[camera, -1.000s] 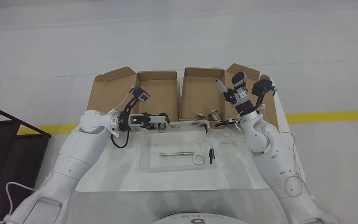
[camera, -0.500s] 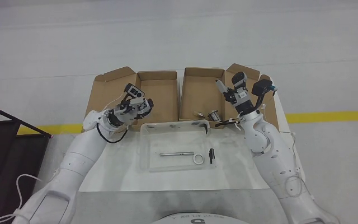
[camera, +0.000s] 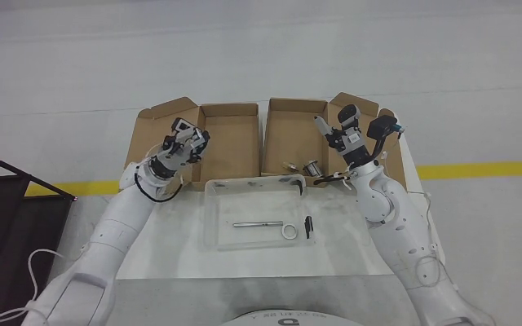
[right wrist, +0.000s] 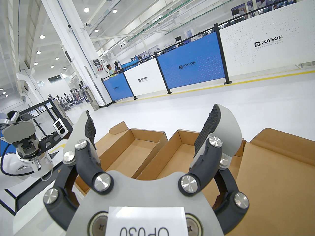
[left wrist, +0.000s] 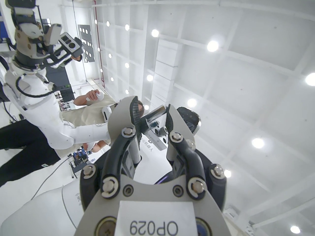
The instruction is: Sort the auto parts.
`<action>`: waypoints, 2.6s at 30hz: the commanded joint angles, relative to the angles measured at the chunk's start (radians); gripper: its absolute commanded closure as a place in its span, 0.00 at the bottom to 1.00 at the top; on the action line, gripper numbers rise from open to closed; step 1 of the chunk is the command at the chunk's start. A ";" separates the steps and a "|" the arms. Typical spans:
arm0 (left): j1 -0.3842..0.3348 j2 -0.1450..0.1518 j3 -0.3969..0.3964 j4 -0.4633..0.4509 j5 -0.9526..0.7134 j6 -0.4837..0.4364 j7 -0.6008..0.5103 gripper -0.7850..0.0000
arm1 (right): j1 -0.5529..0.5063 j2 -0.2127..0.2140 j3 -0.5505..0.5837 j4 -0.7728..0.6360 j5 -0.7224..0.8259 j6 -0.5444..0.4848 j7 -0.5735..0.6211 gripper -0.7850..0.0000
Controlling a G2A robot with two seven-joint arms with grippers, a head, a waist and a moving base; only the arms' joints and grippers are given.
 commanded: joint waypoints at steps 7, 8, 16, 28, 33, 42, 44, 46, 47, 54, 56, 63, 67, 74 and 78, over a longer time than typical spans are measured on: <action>0.040 0.025 -0.108 -0.005 0.236 -0.253 0.246 1.00 | 0.000 0.000 0.000 0.000 0.000 0.000 0.000 0.00; 0.051 0.030 -0.122 -0.025 0.284 -0.282 0.298 1.00 | 0.000 0.000 0.000 0.000 0.000 0.000 0.000 0.00; 0.193 0.060 -0.223 -0.274 0.514 -0.316 0.537 1.00 | 0.000 0.000 0.000 0.000 0.000 0.000 0.000 0.00; 0.298 0.076 -0.308 -0.492 0.799 -0.285 0.751 1.00 | 0.000 0.000 0.000 0.000 0.000 0.000 0.000 0.00; 0.332 0.073 -0.319 -0.613 1.134 -0.263 1.013 1.00 | 0.000 0.000 0.000 0.000 0.000 0.000 0.000 0.00; 0.383 0.058 -0.281 -0.717 1.365 -0.173 1.225 1.00 | 0.000 0.000 0.000 0.000 0.000 0.000 0.000 0.00; 0.383 0.058 -0.281 -0.717 1.365 -0.173 1.225 1.00 | 0.000 0.000 0.000 0.000 0.000 0.000 0.000 0.00; 0.383 0.058 -0.281 -0.717 1.365 -0.173 1.225 1.00 | 0.000 0.000 0.000 0.000 0.000 0.000 0.000 0.00; 0.383 0.058 -0.281 -0.717 1.365 -0.173 1.225 1.00 | 0.000 0.000 0.000 0.000 0.000 0.000 0.000 0.00; 0.373 0.053 -0.265 -0.749 1.489 -0.111 1.254 1.00 | 0.024 -0.004 -0.074 -0.030 -0.167 0.047 0.076 0.00; 0.358 0.049 -0.235 -0.769 1.549 -0.085 1.258 1.00 | 0.040 -0.008 -0.108 -0.037 -0.221 0.055 0.097 0.00; 0.297 0.031 -0.146 -0.777 1.597 -0.022 1.235 1.00 | 0.099 -0.020 -0.211 -0.051 -0.315 0.004 0.153 0.00; 0.277 0.024 -0.134 -0.762 1.580 -0.011 1.226 1.00 | 0.115 -0.025 -0.247 -0.053 -0.347 -0.018 0.165 0.00; 0.273 0.020 -0.137 -0.749 1.569 -0.012 1.211 1.00 | 0.137 -0.031 -0.276 -0.044 -0.336 -0.056 0.168 0.00; 0.272 0.017 -0.132 -0.738 1.570 -0.013 1.203 1.00 | 0.146 -0.033 -0.285 -0.047 -0.327 -0.084 0.163 0.00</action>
